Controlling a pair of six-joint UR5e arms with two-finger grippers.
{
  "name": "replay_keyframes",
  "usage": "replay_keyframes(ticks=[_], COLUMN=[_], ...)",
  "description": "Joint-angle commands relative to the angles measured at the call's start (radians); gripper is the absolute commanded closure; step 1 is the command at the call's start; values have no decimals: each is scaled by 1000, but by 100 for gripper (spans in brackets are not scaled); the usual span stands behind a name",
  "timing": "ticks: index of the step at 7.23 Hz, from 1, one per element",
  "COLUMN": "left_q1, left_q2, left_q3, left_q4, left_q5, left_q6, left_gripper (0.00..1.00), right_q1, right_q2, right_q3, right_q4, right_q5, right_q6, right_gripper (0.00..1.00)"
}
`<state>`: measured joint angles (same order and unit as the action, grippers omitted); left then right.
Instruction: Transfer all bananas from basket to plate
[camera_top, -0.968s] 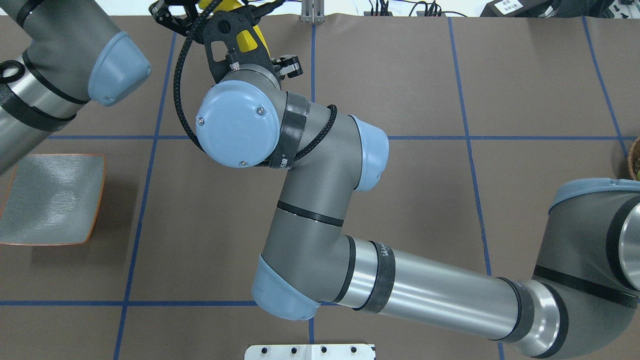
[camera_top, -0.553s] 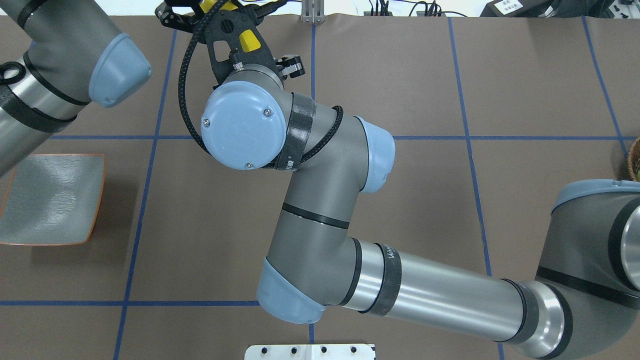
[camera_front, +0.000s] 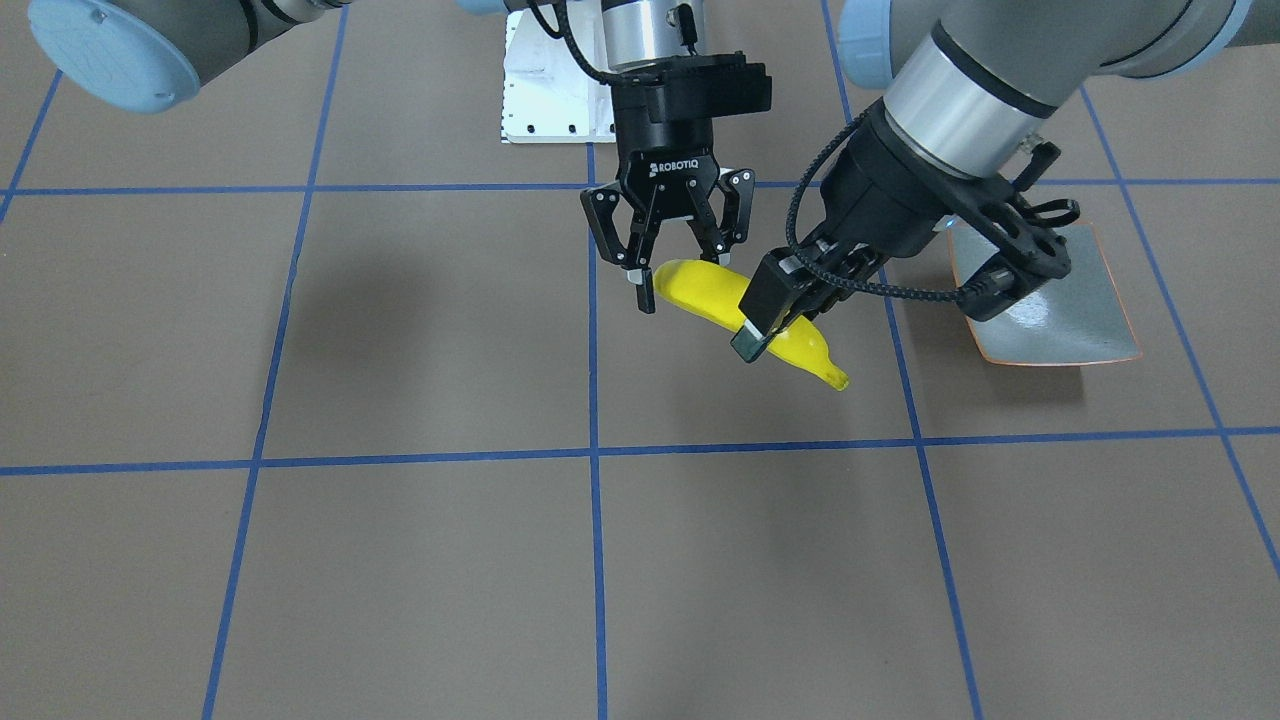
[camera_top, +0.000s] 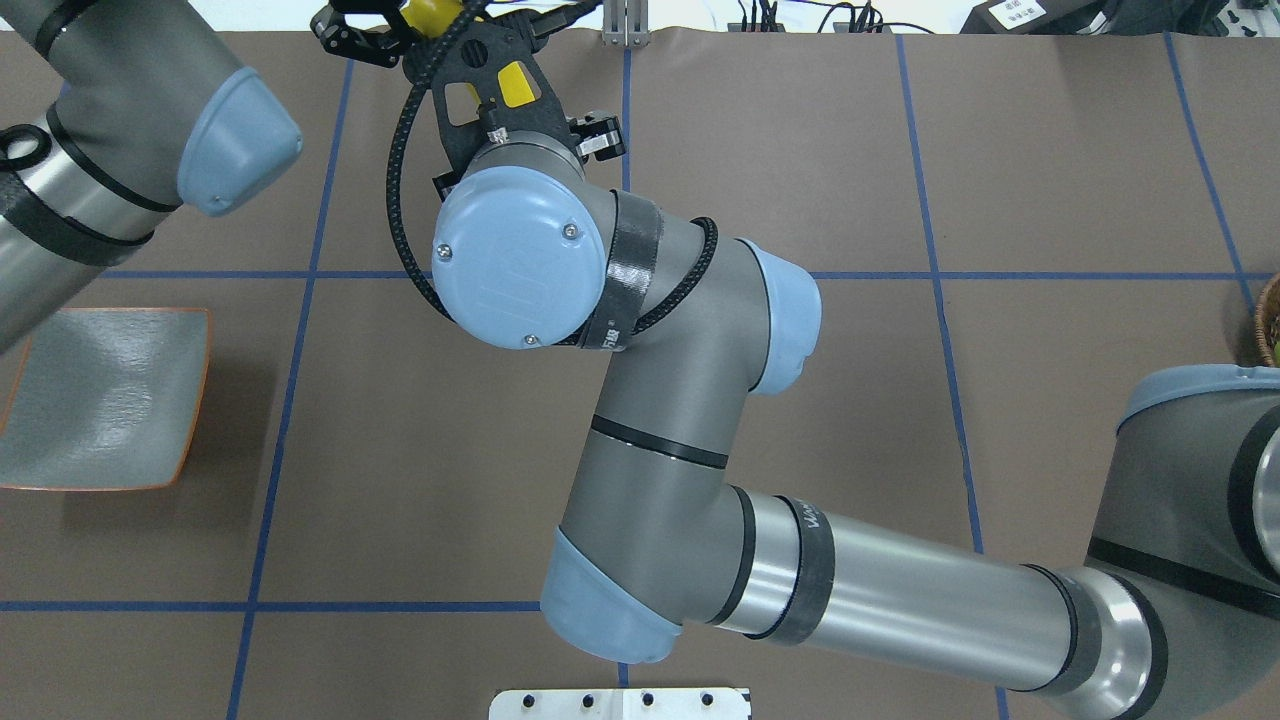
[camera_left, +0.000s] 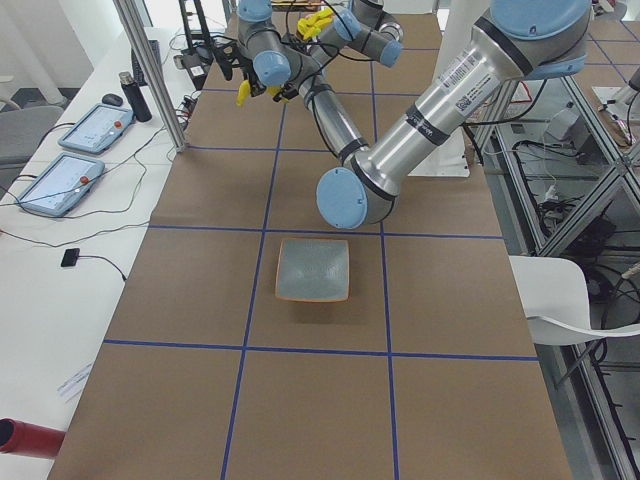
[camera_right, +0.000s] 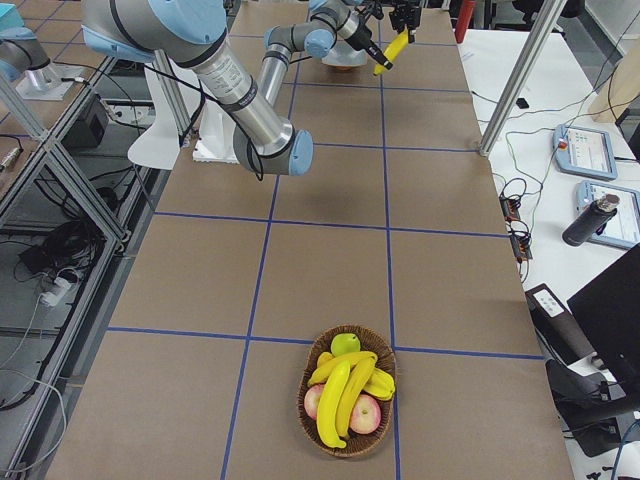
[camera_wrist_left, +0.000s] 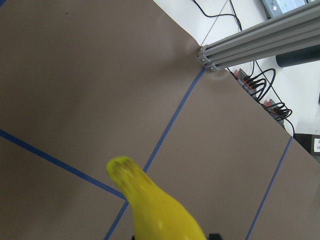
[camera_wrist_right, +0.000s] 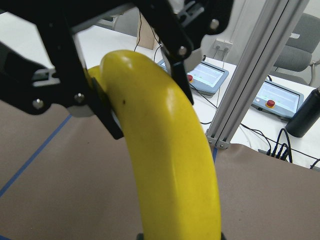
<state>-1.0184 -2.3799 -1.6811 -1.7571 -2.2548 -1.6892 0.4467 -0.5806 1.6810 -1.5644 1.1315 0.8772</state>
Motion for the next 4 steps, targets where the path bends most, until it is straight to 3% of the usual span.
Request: replay_keyframes(ticks=[1,3,4], left_q1=[1,-2,-2], left_q2=[2,11,36], left_q3=[0,-3,-37], left_q4=[1,-1,-1], left_q5=[0,1,0], left_q6=[2,12,17], left_gripper=[100,100,100], right_q1=[16,102,188], right_q2=[-51,-83,-118], right_q3=[93,143,143], right_q4=[-3,-51,-57], right_q5=[124,270,409], right_q6=[3,2,-10], right_gripper=[1,0,0])
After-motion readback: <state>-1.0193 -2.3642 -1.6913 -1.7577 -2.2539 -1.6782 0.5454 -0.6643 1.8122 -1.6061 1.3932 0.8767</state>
